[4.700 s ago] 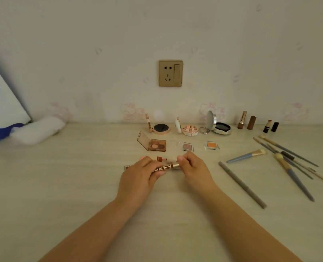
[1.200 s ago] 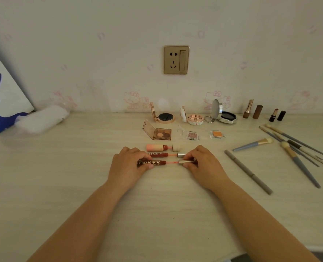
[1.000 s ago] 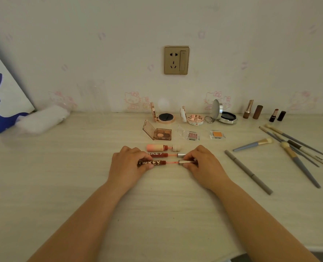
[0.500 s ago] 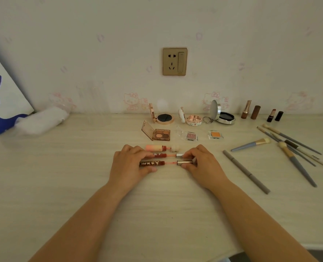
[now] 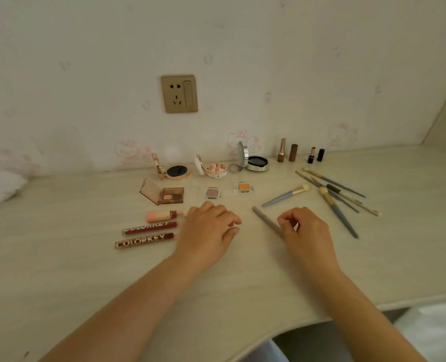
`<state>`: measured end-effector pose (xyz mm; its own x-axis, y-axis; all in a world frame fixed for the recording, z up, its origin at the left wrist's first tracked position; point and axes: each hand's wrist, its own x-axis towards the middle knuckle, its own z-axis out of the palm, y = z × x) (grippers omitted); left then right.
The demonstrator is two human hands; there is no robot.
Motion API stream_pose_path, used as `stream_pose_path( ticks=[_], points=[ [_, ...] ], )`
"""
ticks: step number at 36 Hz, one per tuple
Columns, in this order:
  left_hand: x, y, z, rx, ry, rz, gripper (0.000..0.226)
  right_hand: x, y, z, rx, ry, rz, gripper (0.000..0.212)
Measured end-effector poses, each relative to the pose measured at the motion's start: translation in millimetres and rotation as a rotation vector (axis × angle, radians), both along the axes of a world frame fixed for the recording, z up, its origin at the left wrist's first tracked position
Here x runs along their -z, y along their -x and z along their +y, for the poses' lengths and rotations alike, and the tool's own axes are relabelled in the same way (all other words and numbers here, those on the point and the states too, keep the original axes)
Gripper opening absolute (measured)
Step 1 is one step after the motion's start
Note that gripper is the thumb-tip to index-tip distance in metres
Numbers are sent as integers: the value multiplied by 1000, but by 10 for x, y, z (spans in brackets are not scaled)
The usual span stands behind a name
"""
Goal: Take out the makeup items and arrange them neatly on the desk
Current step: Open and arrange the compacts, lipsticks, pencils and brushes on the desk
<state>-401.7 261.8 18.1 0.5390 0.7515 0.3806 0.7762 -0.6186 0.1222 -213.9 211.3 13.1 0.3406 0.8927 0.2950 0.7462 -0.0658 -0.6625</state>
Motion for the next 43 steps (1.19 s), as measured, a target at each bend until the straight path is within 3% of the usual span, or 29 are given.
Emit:
stream_pose_path(
  ticks=[8,16,18,21,24,27,29,34,43],
  points=[
    [96,-653,140,54,46,91,35,110,-322,-166,32,220,-191,29],
    [135,-785,176,127,92,59,26,96,-386,-182,-26,230,-269,21],
    [132,-789,158,142,75,26,24,71,-404,-167,-33,209,-168,15],
    [48,-794,100,141,94,-26,24,7,-392,-135,-69,113,147,8],
    [-74,-800,53,129,108,-7,33,-58,-342,-61,-68,34,455,12],
    [-159,-802,34,89,136,-5,36,-132,-260,28,-78,-38,938,20],
    [-208,-817,27,61,146,-9,35,-180,-210,97,-71,-96,1106,25],
    [-354,-867,86,28,210,-29,36,-298,-195,258,-2,-181,927,28],
    [-781,-1091,437,123,463,-165,38,-536,-504,607,-149,-326,920,31]
  ],
)
